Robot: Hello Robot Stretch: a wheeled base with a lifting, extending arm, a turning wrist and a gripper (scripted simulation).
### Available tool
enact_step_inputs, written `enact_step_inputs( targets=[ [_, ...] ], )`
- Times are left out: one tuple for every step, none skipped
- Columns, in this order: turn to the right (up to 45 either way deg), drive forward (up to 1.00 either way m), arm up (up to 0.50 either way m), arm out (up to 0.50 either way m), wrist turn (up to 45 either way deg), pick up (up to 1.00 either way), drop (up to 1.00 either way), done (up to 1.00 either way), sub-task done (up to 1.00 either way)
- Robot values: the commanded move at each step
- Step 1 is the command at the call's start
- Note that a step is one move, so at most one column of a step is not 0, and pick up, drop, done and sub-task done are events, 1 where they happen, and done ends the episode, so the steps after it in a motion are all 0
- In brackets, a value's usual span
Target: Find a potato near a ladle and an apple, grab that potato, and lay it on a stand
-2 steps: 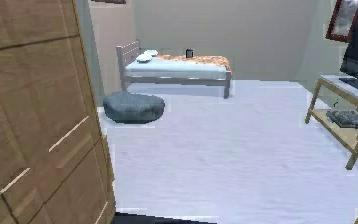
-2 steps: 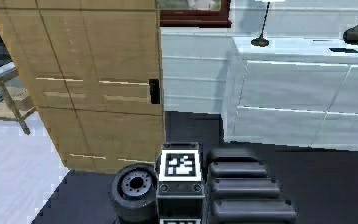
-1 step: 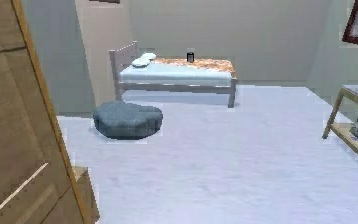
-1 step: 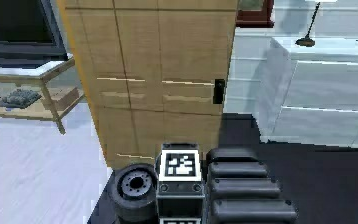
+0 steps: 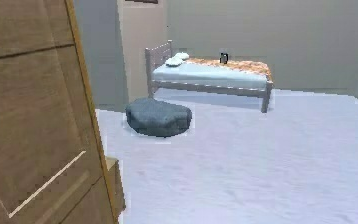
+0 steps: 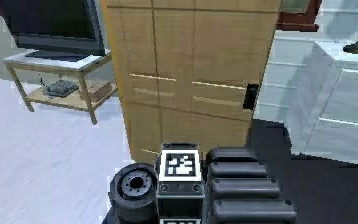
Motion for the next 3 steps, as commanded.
enact_step_inputs(
  targets=[
    [0.0,0.90,0.00,0.00,0.0,0.00,0.00,0.00,0.00],
    [-15.0,0.00,0.00,0.00,0.0,0.00,0.00,0.00,0.00],
    [0.0,0.60,0.00,0.00,0.0,0.00,0.00,0.00,0.00]
  ],
)
